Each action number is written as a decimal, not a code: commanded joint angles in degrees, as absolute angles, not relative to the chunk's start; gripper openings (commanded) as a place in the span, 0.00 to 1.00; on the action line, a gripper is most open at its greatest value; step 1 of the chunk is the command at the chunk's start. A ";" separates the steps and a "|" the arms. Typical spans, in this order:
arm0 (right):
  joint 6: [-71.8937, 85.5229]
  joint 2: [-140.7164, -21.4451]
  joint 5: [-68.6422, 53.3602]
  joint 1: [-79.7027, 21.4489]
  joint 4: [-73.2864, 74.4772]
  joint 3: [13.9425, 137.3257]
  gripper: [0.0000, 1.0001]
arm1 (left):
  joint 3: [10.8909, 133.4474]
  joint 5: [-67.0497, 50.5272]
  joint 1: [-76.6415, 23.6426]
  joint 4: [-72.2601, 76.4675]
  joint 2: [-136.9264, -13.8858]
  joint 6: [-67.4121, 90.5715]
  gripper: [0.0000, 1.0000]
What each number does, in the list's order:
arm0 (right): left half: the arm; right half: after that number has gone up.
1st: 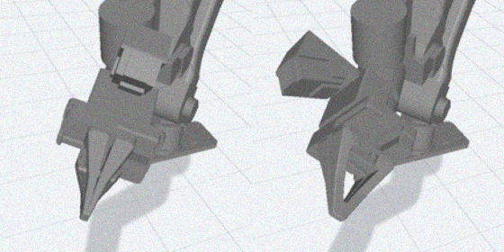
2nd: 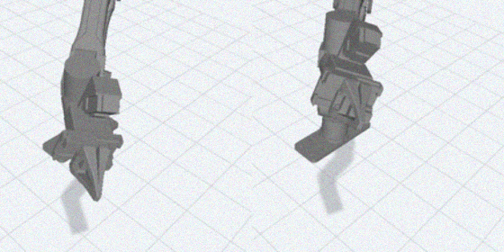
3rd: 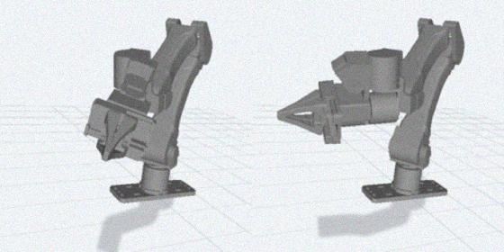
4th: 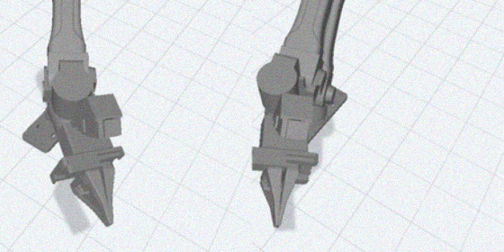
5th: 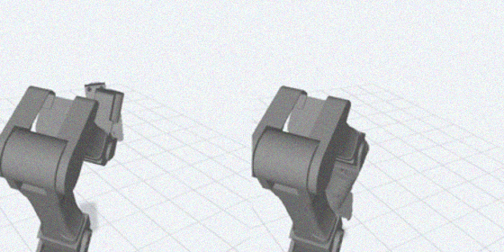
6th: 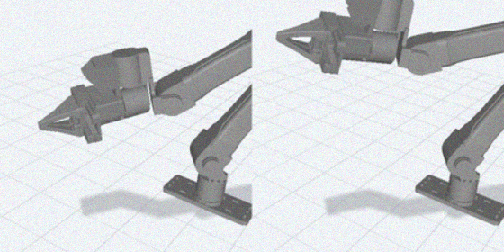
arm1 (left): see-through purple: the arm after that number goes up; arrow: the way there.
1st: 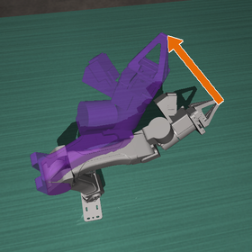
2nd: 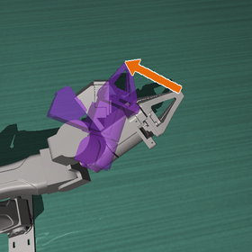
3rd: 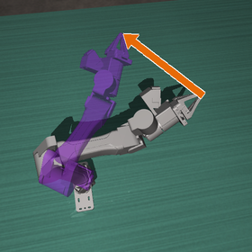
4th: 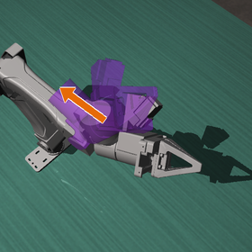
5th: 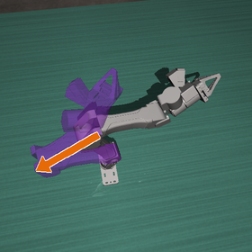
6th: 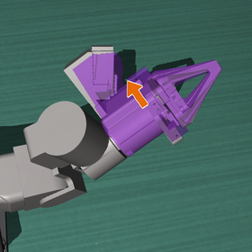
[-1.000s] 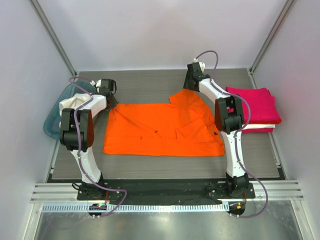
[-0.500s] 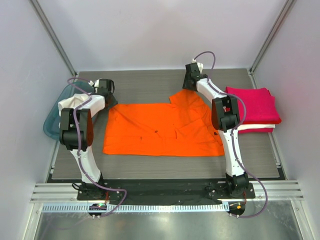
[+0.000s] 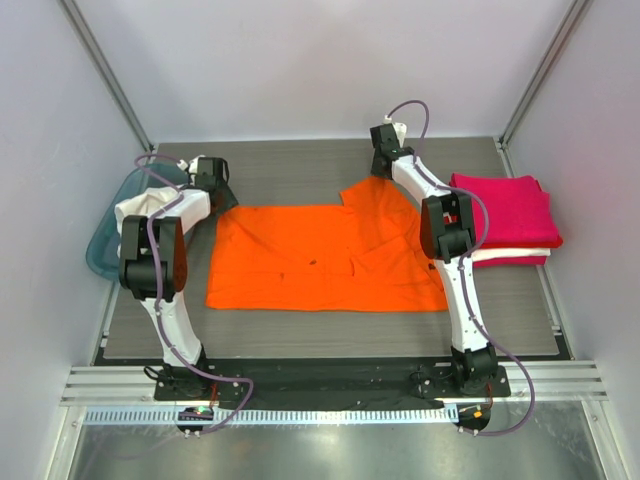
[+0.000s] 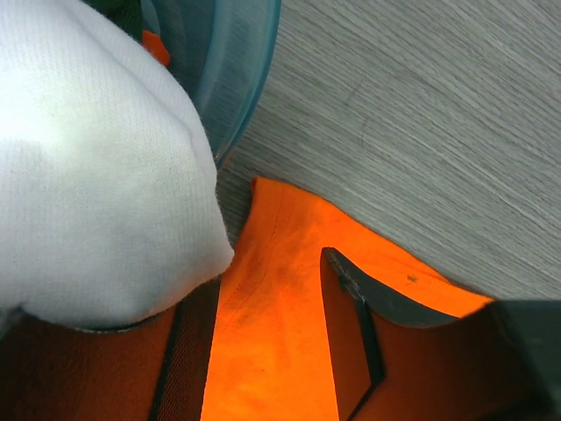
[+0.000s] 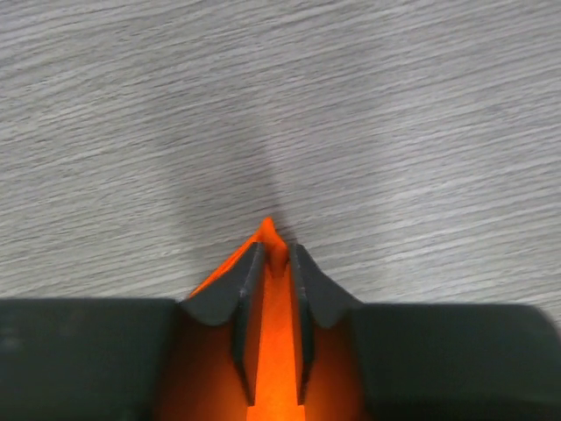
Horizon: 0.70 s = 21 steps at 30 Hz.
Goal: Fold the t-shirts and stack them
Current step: Fold the tshirt
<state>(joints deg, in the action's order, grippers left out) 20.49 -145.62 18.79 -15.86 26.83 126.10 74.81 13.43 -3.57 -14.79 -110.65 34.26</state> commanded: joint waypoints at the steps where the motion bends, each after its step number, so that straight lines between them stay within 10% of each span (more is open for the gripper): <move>1: 19.43 -146.51 21.35 -15.38 28.30 127.79 0.19 | 77.08 15.29 -2.20 -13.62 -112.06 34.01 0.51; 6: 20.21 -145.55 23.91 -13.80 29.09 127.27 0.01 | 81.91 15.56 -2.20 -16.78 -115.75 33.93 0.51; 21: 21.45 -145.55 18.55 -10.72 28.48 127.44 0.01 | 87.27 11.95 -2.29 -17.49 -120.05 35.77 0.50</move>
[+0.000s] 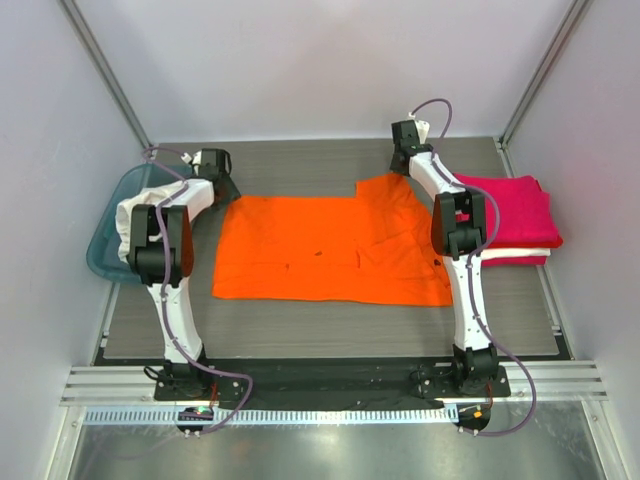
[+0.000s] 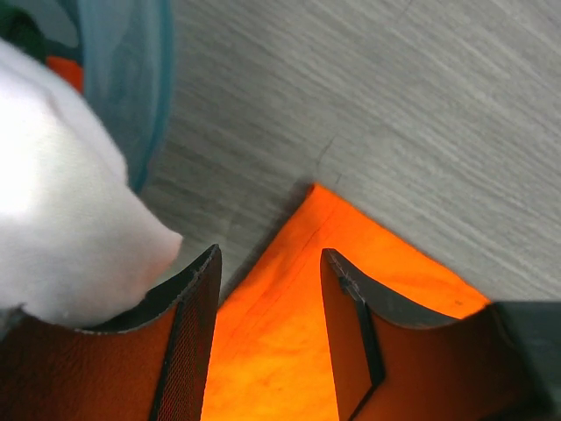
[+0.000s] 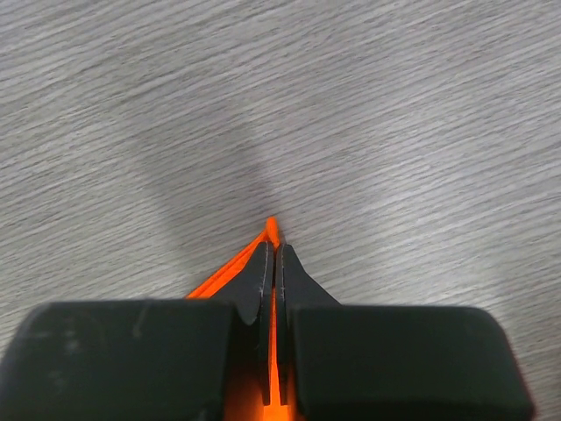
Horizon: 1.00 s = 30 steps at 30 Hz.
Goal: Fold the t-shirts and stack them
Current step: Fold the tshirt
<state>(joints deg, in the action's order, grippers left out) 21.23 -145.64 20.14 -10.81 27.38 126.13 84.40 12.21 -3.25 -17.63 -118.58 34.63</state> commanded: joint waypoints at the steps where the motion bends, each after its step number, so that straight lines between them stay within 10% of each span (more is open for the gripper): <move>1: 21.45 -145.29 18.54 -10.81 28.48 127.35 0.01 | 87.80 11.87 -2.29 -17.58 -121.28 35.86 0.50; 17: 21.62 -143.88 17.31 -10.72 27.25 124.89 0.01 | 93.34 10.99 -2.99 -17.31 -126.21 36.39 0.44; 26: 21.88 -142.74 17.40 -10.72 26.63 123.84 0.01 | 93.87 10.55 -3.43 -17.49 -126.48 35.86 0.02; 30: 21.62 -140.63 17.75 -10.72 26.63 122.52 0.01 | 93.34 10.72 -3.43 -17.14 -125.95 35.77 0.00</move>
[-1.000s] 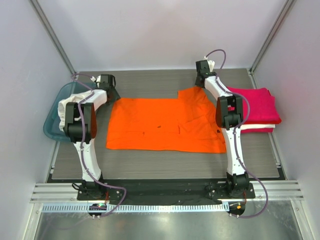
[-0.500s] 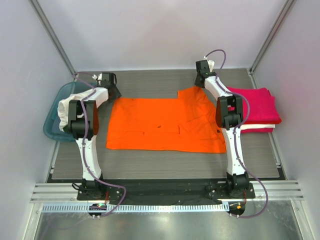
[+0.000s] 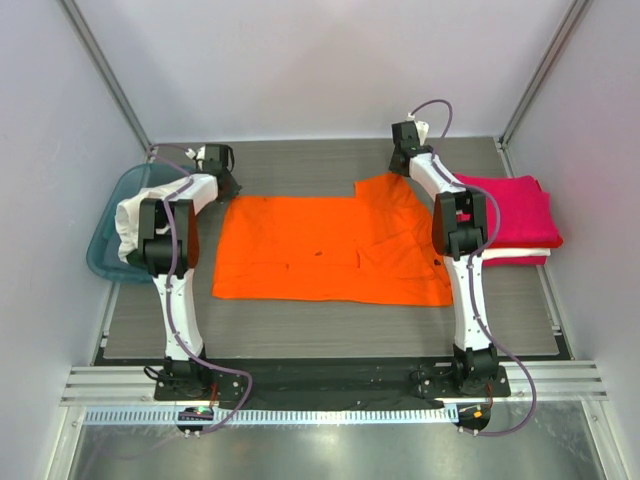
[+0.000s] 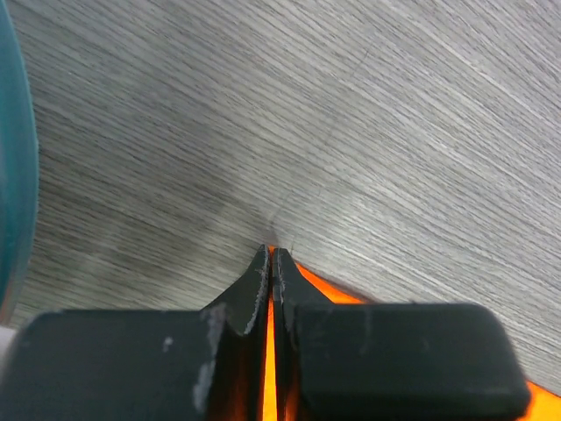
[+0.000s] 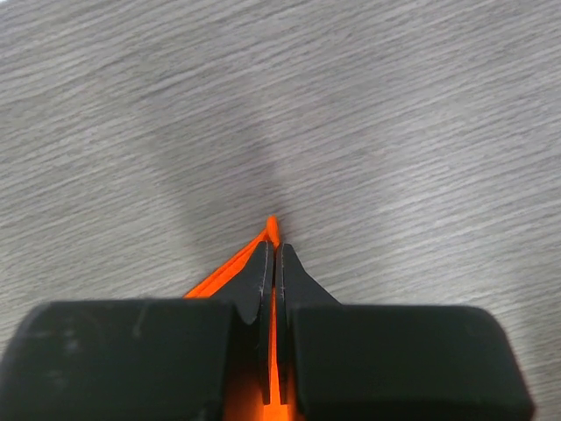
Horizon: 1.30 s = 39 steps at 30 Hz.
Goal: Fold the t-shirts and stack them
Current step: Fold the tshirt
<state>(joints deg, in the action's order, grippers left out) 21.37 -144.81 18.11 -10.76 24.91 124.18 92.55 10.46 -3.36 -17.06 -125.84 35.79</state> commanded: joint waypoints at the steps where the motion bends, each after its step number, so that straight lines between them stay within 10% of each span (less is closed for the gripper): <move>1: 21.80 -138.97 18.28 -10.72 26.54 122.00 0.01 | 92.90 10.90 -3.51 -16.96 -125.77 35.77 0.00; 39: 22.32 -97.74 16.35 -10.72 20.56 82.63 0.01 | 62.14 19.42 -4.22 12.30 -101.69 35.51 0.00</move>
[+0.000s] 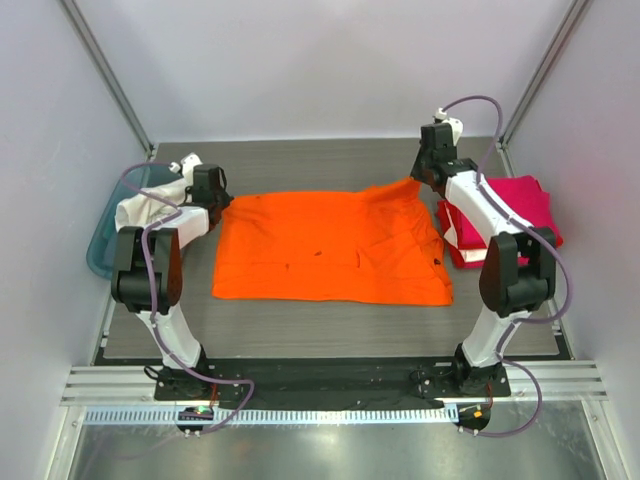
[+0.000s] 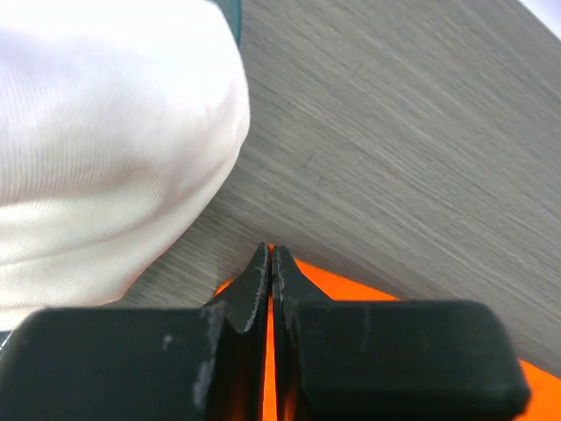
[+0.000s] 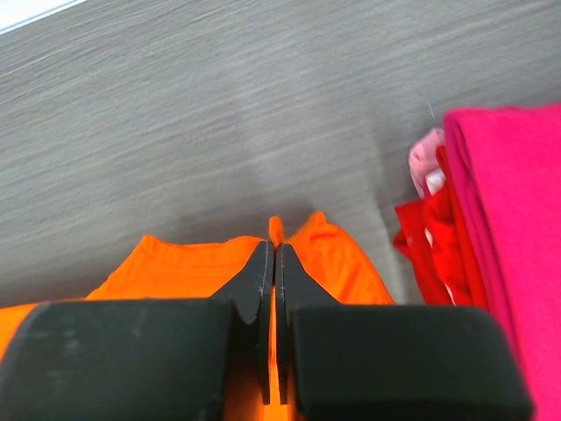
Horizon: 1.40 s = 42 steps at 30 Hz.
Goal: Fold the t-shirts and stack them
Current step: Fold the tshirt
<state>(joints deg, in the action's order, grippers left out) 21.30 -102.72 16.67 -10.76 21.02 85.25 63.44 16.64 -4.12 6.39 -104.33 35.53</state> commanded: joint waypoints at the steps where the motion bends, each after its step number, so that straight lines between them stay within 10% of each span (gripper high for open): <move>1: 22.50 -96.08 16.17 -10.81 20.65 81.75 0.01 | 62.05 18.99 -4.22 12.74 -101.69 35.59 0.00; 42: 31.72 -66.98 15.64 -10.81 21.80 45.10 0.01 | 34.28 18.46 -5.62 23.47 -78.93 38.50 0.00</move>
<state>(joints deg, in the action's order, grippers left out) 29.67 -69.80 15.09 -10.76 22.76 46.74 35.22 17.78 -5.56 20.56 -80.31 37.98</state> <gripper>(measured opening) 0.030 0.005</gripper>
